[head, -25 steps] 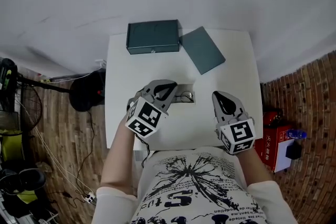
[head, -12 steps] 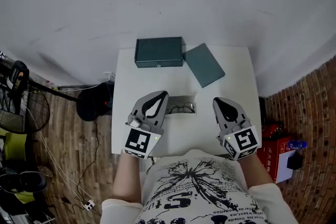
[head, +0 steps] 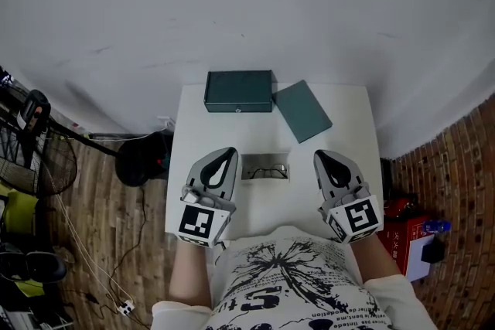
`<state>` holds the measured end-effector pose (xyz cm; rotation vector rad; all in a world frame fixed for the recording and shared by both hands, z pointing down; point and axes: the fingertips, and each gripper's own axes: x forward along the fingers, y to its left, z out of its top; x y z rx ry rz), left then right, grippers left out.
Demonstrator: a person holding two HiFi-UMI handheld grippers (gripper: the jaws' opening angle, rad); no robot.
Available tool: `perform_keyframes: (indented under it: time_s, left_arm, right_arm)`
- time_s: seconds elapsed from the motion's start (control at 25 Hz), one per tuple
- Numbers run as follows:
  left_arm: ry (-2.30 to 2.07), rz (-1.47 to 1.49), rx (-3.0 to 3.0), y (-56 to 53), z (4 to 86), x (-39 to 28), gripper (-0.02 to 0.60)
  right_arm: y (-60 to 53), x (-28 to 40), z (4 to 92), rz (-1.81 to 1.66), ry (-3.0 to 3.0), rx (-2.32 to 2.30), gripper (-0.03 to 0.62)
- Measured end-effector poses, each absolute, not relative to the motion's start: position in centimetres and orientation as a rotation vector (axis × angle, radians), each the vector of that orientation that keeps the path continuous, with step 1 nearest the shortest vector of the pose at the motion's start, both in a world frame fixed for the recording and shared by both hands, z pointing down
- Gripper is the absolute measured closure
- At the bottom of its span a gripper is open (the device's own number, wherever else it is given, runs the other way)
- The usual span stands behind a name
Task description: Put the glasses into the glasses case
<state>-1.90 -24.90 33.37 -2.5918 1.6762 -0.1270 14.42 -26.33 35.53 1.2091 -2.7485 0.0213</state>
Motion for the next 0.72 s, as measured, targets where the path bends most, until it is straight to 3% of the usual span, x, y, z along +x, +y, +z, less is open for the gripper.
perform_keyframes:
  time_s: [0.72]
  left_arm:
    - [1.682, -0.287, -2.621, -24.9, 34.4, -0.1, 0.568]
  right_arm:
    - [-26.8, 16.0, 35.8, -0.006, -2.760, 1.177, 0.580]
